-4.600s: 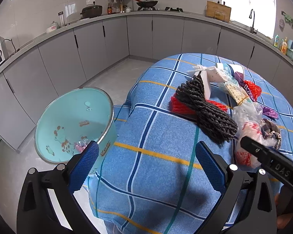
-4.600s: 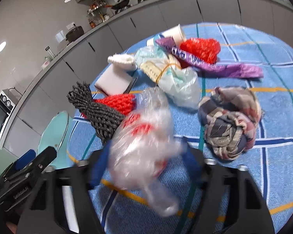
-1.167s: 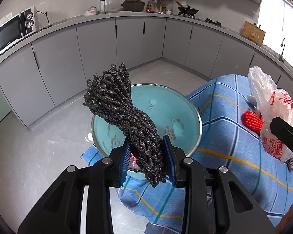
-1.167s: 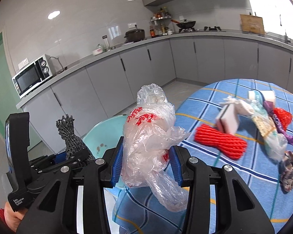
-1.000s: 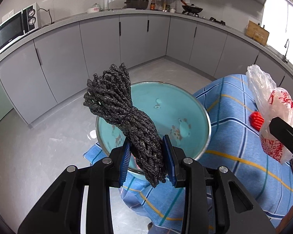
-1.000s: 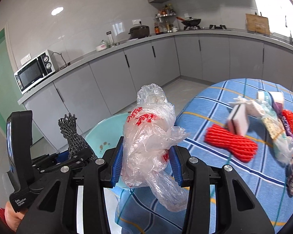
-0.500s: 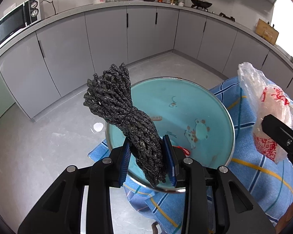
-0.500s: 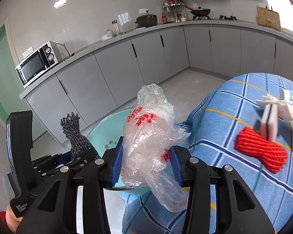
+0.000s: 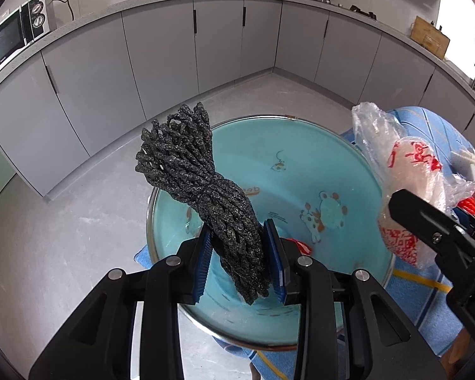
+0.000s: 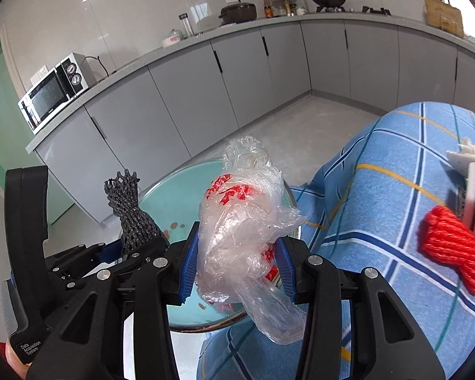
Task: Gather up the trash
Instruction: 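Carry the clear bag and black mesh net over the bucket with both tools, then open both tools to drop the net and clear bag into the bucket, then move both open tools back over the table toward the remaining trash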
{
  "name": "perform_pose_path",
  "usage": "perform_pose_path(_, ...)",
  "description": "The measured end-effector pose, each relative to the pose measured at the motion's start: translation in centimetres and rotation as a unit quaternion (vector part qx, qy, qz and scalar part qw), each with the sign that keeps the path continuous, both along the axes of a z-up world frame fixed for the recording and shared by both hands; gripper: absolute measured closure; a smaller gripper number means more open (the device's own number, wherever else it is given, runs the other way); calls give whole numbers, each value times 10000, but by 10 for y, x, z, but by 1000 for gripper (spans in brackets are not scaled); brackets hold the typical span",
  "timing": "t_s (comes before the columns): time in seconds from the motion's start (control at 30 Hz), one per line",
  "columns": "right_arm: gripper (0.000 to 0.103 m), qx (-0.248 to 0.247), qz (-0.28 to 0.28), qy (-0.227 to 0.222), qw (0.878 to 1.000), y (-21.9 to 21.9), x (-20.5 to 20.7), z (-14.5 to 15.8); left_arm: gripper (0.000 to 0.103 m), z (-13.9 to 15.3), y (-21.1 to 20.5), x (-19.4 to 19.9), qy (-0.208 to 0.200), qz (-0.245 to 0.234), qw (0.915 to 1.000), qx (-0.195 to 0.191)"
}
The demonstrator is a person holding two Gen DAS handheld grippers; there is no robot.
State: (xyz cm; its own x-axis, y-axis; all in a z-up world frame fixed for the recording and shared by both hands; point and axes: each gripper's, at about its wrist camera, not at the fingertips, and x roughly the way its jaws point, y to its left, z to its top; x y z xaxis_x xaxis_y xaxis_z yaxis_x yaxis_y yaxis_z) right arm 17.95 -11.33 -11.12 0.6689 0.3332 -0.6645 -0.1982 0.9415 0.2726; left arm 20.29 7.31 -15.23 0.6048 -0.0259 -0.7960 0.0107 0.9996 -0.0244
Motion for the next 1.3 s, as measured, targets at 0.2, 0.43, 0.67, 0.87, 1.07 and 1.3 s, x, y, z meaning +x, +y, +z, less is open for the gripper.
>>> perform_pose_path(0.2, 58, 26, 70, 202, 9998, 1, 11, -10, 70, -9, 2, 7, 129, 21, 9999, 17)
perform_pose_path(0.43, 51, -9, 185, 255, 9995, 8, 21, -13, 70, -13, -3, 13, 187, -24, 9998, 100)
perform_pose_path(0.67, 39, 53, 109, 145, 9998, -2, 15, -10, 69, -13, -8, 13, 205, -72, 9996, 183)
perform_pose_path(0.87, 39, 99, -295, -138, 9994, -25, -2, 4, 56, -10, -9, 10, 164, -56, 9995, 264)
perform_pose_path(1.07, 31, 90, -562, -547, 9969, -38, -25, 18, 27, -1, -18, 3, 27, -21, 9991, 434)
perform_pose_path(1.3, 12, -46, -801, -991, 9918, -48, -47, 31, 10, 16, -21, -13, -217, 187, 9979, 574)
